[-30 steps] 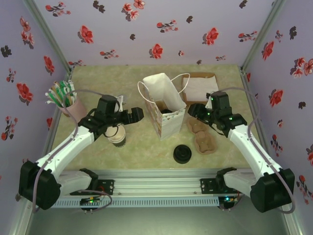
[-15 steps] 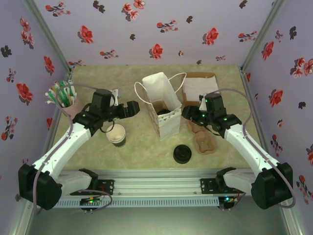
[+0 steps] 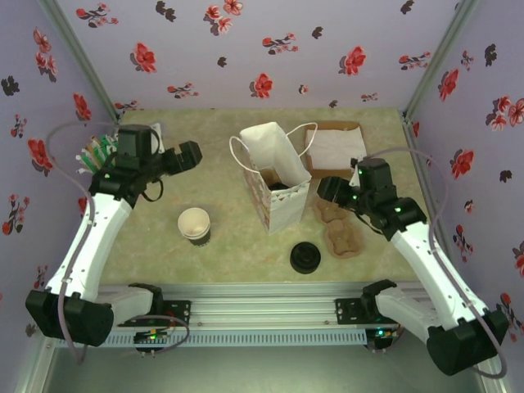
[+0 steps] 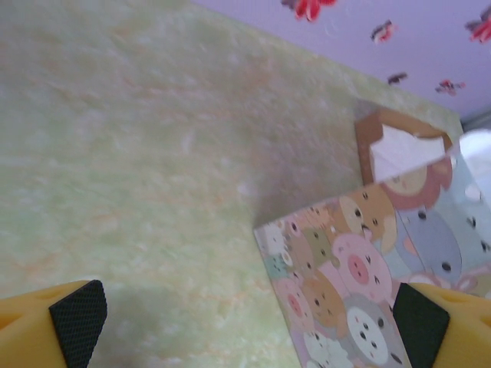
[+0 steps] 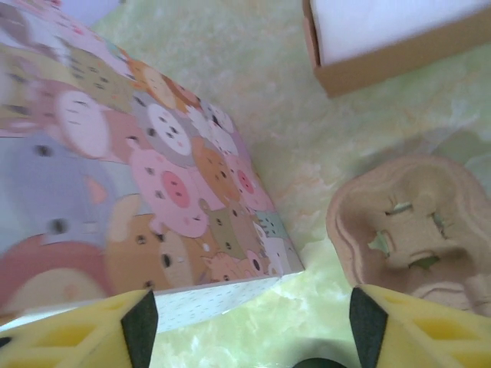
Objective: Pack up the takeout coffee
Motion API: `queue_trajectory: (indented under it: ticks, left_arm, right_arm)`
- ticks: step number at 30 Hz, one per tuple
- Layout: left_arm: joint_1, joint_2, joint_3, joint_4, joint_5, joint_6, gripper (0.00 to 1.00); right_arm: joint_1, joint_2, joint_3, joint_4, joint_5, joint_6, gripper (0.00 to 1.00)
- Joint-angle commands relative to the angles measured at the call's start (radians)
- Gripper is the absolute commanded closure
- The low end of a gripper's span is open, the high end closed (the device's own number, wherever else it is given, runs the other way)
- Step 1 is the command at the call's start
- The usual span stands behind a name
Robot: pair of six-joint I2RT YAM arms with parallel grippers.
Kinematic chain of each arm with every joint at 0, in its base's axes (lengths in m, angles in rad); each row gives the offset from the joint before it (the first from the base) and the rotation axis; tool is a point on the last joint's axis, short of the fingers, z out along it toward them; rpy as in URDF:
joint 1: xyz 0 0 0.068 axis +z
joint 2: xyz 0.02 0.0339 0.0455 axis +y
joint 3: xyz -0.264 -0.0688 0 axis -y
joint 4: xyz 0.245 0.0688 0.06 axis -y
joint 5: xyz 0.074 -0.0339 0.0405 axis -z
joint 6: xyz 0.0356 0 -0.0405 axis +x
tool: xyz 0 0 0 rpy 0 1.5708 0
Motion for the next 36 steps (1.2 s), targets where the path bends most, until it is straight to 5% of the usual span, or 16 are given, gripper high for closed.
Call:
queue_trajectory:
  ticks: [1,9,17,28,36]
  left_arm:
    - [0.043,0.018,0.092,-0.131,-0.099,0.065,0.01]
    - [0.147,0.049,0.207,-0.260,-0.275,0.089,0.01]
    - [0.280,0.116,0.338,-0.387,-0.295,0.116,0.07]
    - [0.328,0.270,0.458,-0.483,-0.289,0.129,0.45]
    - [0.385,0.303,0.421,-0.467,-0.352,0.126,0.63]
  right_arm:
    - [-0.004,-0.043,0.072,-0.067,0.026,-0.067,0.26]
    - [-0.008,-0.034,0.094,-0.044,0.047,-0.143,0.22]
    - [-0.027,0.018,0.113,0.051,-0.018,-0.172,0.12]
    - [-0.070,0.082,0.085,0.110,-0.089,-0.190,0.12]
    - [-0.073,0.084,0.075,0.105,-0.093,-0.193,0.13]
